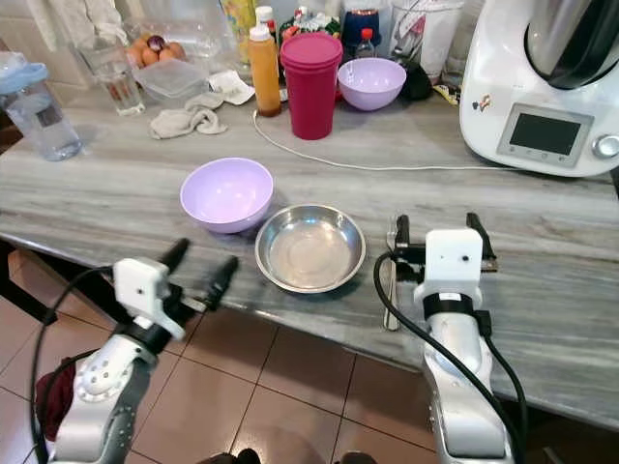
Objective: Setting the table
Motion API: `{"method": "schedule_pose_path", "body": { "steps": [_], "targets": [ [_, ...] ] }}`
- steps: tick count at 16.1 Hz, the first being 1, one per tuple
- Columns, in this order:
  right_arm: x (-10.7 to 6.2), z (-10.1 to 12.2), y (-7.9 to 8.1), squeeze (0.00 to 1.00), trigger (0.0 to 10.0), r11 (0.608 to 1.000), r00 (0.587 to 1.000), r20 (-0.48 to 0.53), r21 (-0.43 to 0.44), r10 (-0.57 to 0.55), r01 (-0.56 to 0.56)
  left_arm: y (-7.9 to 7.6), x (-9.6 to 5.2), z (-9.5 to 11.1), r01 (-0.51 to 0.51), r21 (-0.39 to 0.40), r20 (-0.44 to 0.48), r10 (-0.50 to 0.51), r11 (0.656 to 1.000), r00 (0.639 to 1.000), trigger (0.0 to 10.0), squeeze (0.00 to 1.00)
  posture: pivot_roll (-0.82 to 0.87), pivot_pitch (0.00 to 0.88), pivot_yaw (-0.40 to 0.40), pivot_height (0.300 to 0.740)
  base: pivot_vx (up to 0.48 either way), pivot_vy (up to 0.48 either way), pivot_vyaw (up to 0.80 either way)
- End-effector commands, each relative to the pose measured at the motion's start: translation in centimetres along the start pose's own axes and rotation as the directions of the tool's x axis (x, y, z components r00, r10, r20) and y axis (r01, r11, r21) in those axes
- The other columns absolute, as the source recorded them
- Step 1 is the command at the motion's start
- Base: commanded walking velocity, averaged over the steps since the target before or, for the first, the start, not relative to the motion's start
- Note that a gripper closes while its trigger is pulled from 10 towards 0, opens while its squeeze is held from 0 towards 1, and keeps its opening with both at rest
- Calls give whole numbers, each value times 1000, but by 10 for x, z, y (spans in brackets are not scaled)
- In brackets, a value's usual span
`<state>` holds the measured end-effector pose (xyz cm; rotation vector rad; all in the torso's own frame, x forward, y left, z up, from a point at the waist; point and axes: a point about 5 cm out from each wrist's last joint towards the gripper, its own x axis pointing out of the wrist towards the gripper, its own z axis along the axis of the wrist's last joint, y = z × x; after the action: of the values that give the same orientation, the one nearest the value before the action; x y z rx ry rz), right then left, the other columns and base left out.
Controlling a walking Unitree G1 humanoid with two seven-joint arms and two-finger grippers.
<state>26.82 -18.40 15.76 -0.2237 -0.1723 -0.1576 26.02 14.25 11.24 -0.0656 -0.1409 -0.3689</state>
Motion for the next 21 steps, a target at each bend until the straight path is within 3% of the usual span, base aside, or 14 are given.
{"method": "schedule_pose_path", "body": {
  "steps": [1,4,7,8,13,16,18,21],
  "targets": [
    [-2,-1,2,1000,10000,1000,1000,-21,31,-6,6,9,-7,-7,-71,16,-53,72,997,996,10000,0,-229,136,45,740,0,0,0],
    [0,-3,13,1000,10000,999,1000,-22,49,14,-13,15,-6,-8,-152,47,-65,155,987,986,10000,0,-209,83,42,740,0,0,0],
    [10,-2,15,1000,10000,998,1000,-5,66,18,-18,21,6,0,-205,59,-39,207,977,978,10000,0,-166,34,62,740,0,0,0],
    [14,-3,18,0,10000,998,1000,6,51,30,-30,22,10,3,-197,65,-33,200,978,979,10000,0,-150,47,77,740,0,0,0],
    [13,-9,25,0,10000,996,999,-24,74,44,-42,24,5,0,-210,74,-52,214,975,975,10000,0,-152,45,76,740,0,0,-503],
    [12,-10,24,0,10000,997,999,-15,55,48,-47,13,14,-2,-189,63,-50,193,980,980,10000,0,-166,19,59,740,0,0,-717],
    [14,-8,24,0,10000,998,999,-10,59,36,-35,13,22,-1,-190,63,-47,193,980,980,10000,0,-169,20,48,740,0,0,-706],
    [14,-6,26,0,10000,997,998,-5,56,55,-54,16,21,-2,-222,55,-53,225,973,973,10000,0,-168,37,35,740,-175,0,-302]
  ]
}}
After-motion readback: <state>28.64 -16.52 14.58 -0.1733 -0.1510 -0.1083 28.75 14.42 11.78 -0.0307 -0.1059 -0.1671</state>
